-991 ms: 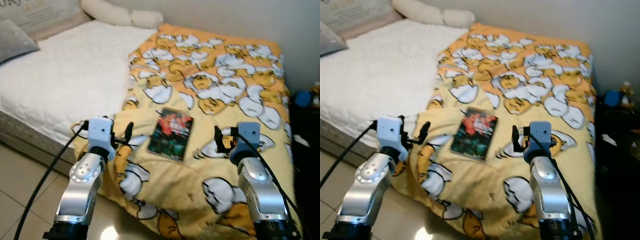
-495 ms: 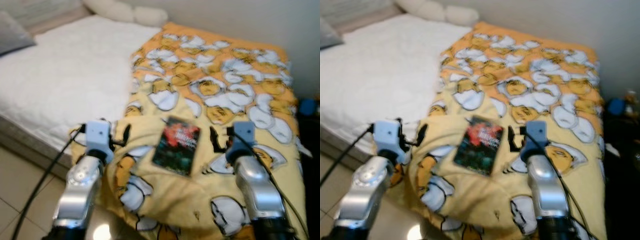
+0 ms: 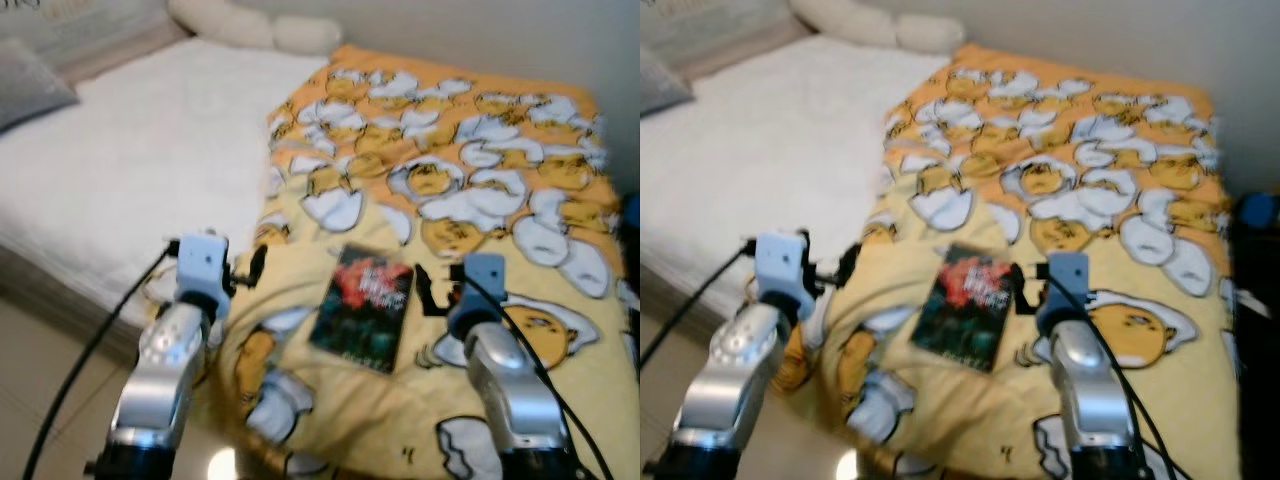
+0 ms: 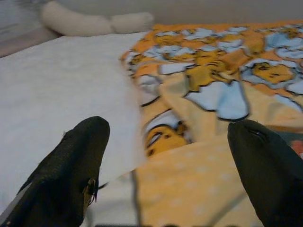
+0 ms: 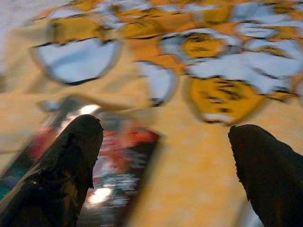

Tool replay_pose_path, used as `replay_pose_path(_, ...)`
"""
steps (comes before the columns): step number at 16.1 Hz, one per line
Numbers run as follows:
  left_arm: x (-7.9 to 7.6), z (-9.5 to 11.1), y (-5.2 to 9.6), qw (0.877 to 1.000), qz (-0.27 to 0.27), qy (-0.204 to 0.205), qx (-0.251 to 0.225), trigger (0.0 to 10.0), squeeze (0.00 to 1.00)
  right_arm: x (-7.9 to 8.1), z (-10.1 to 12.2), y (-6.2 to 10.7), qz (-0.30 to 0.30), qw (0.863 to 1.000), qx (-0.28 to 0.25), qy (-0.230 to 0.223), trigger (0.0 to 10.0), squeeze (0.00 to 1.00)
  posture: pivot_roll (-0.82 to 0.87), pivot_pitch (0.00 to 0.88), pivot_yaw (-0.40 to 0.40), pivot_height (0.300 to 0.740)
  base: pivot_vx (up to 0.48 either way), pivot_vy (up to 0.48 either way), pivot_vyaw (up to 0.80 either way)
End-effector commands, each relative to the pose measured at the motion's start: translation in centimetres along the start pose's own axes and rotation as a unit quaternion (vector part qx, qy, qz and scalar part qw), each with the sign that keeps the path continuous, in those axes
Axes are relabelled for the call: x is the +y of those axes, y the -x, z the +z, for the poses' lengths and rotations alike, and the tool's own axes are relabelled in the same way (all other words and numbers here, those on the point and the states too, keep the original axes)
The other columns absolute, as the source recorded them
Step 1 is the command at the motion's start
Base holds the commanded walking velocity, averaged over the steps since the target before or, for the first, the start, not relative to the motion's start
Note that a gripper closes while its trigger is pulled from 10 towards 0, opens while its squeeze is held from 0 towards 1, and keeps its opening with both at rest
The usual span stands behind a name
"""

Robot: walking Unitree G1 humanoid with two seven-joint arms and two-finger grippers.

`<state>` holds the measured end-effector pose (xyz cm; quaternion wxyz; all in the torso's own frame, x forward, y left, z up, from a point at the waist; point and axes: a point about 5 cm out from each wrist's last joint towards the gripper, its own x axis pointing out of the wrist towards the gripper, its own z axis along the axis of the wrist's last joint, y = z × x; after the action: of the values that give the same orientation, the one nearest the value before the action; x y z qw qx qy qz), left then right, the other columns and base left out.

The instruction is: Clean up the room

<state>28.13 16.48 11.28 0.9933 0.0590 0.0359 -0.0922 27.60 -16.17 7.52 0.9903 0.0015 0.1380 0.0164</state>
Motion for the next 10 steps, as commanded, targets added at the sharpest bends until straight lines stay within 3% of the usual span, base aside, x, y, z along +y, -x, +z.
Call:
replay_pose_path(1,0.25,-0.39,0.1,1.0,0.003,-0.003,0.01,10.0,1.0,0.23,0.28,0.13,0.004,1.0,-0.003,-0.006,10.0,0.0,-0.11,0.0,0.03,0.74,0.0,-0.48,0.8)
replay_pose_path(5,0.35,-0.48,0.17,1.0,0.004,-0.006,0.012,10.0,1.0,0.24,-0.18,0.28,0.016,0.999,0.013,-0.026,10.0,0.0,-0.1,0.0,0.02,0.74,0.0,-0.48,0.0)
replay_pose_path(10,0.31,-0.97,0.48,1.0,0.0,-0.004,0.02,10.0,1.0,0.83,-0.09,-0.07,0.083,0.996,0.035,-0.01,10.0,0.0,-0.09,0.0,0.003,0.74,0.0,0.0,0.0)
